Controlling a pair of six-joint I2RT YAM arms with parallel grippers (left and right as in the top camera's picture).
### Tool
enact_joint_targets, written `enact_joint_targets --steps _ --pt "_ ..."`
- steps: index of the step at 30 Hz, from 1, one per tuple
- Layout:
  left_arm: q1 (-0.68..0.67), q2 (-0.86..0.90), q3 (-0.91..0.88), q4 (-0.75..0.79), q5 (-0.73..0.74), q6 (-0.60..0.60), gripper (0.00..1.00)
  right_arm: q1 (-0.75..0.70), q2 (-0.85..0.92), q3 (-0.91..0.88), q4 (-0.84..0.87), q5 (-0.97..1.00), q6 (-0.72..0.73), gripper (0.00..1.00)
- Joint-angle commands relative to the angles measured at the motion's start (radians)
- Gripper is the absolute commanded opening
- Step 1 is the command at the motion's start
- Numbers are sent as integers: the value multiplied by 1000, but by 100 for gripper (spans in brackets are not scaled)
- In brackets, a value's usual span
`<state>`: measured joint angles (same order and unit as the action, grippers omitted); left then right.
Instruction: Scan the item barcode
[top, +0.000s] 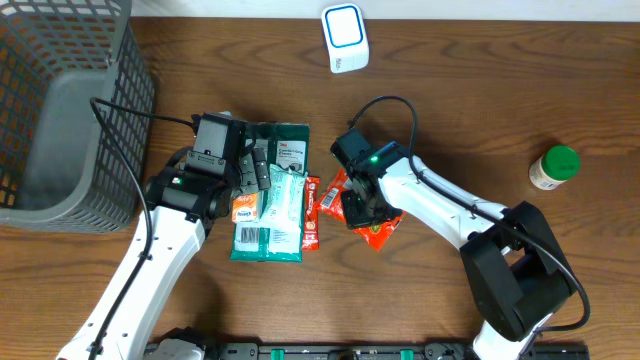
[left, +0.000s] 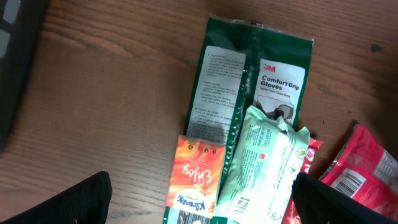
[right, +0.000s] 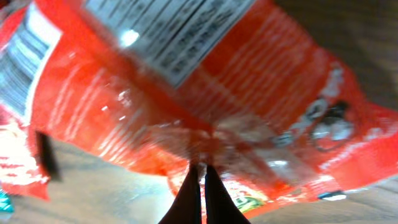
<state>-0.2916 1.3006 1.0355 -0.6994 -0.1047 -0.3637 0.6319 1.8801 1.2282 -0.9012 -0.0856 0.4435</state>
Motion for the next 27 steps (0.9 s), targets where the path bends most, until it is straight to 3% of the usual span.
enact_joint_targets --steps 1,6,8,9,11,13,17,27 --pt "0 0 16 -2 -12 -5 93 -14 -48 16 -19 -55 -46 2" --pt "0 0 16 -2 -12 -5 93 -77 -179 49 -24 -109 -142 15" --pt "0 0 16 -2 -13 -5 93 -122 -232 49 -24 -114 -147 29" --pt "0 0 16 -2 -12 -5 93 -151 -254 49 -23 -114 -161 40" --pt "0 0 16 -2 -13 -5 93 -196 -283 49 -23 -114 -198 80" --pt "0 0 16 -2 -13 -5 93 -233 -293 48 -28 -114 -278 99" --pt "0 0 16 -2 -13 -5 93 -283 -276 32 -36 -194 -462 99" --pt "-2 5 16 -2 -11 -5 93 -334 -155 16 21 -319 -555 93"
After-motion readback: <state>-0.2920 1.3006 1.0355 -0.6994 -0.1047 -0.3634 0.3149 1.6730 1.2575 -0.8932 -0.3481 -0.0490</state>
